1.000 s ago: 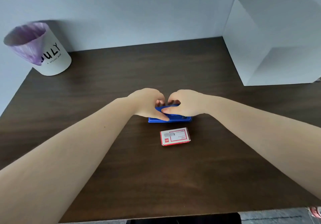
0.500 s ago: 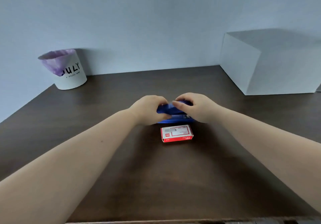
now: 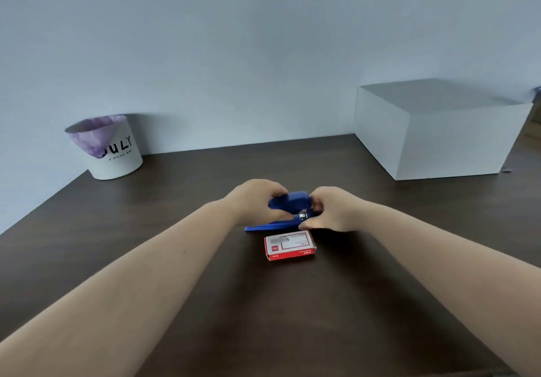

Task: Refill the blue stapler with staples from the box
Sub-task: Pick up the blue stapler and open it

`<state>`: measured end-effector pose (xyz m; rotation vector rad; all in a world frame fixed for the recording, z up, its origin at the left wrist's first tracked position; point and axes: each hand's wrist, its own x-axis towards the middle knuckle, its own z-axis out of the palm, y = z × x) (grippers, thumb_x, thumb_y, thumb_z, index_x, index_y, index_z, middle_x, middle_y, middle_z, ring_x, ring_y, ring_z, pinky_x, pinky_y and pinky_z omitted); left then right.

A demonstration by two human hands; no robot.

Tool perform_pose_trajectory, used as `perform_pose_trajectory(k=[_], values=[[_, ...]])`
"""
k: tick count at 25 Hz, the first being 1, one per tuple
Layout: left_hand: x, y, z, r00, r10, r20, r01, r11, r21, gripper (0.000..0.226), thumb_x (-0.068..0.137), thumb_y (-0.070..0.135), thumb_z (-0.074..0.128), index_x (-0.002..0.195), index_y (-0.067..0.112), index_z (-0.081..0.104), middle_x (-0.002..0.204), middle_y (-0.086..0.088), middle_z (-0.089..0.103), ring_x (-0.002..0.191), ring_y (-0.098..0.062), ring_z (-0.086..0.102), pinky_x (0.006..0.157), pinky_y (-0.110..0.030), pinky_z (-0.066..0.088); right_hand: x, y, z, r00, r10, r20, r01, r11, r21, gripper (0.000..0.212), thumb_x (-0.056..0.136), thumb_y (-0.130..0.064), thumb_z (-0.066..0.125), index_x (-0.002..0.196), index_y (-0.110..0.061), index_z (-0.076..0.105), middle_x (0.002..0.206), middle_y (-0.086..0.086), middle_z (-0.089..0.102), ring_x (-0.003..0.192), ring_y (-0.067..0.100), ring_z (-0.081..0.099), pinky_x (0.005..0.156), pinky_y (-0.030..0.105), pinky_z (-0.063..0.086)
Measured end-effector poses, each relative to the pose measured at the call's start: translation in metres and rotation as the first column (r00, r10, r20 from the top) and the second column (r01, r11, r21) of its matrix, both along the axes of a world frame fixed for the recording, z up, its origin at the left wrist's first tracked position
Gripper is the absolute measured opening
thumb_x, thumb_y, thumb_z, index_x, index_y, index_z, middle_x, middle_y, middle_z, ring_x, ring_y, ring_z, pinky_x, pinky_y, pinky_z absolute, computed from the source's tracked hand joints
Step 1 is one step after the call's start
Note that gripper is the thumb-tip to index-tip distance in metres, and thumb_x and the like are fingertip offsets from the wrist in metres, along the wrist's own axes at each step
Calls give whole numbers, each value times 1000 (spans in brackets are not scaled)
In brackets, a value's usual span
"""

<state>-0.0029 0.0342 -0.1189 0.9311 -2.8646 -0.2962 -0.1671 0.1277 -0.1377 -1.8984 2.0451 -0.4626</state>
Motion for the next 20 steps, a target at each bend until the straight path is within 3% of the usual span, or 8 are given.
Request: perform_pose_trajectory(k=[6, 9, 14, 18, 20], values=[[-15, -3, 4, 1000, -25, 10, 25, 998, -60, 26, 83, 38, 61, 99, 18, 60, 82, 6, 57, 80, -20, 55, 69, -31, 41, 2, -11, 2, 999, 15, -36, -15, 1000, 22, 32, 78, -37, 72, 89, -9, 62, 80, 3, 59, 76, 20, 54, 61, 23, 40], [-6, -2, 9, 994, 19, -104, -24, 999, -43, 27, 84, 38, 61, 99, 16, 59, 83, 3, 59, 79, -21, 56, 68, -31, 41, 1, -11, 2, 997, 33, -65, -32, 999, 8, 40, 78, -38, 73, 96, -3, 66, 94, 12, 67, 86, 27, 60, 72, 31, 47], [32, -4, 21, 903, 188, -386, -147, 980, 134, 30, 83, 32, 65, 104, 12, 59, 96, -5, 67, 87, -23, 61, 82, -36, 49, -1, -12, 4, 993, 70, -99, -69, 997, 19, 39, 78, -38, 72, 98, -5, 68, 100, 12, 66, 93, 28, 61, 79, 34, 49], [55, -9, 20, 831, 302, -466, -144, 928, 343, 25, 83, 23, 67, 103, 11, 59, 95, -7, 70, 80, -20, 70, 76, -29, 56, -2, -12, 5, 989, 84, -120, -80, 996, 39, 38, 79, -39, 71, 97, -6, 68, 100, 12, 67, 92, 27, 61, 80, 35, 49], [74, -15, 16, 781, 363, -509, -128, 890, 438, 21, 82, 18, 69, 99, 10, 59, 94, -7, 71, 84, -20, 72, 80, -33, 58, -3, -12, 5, 986, 89, -138, -84, 996, 38, 36, 79, -40, 70, 96, -8, 68, 100, 10, 66, 92, 26, 61, 82, 36, 49]])
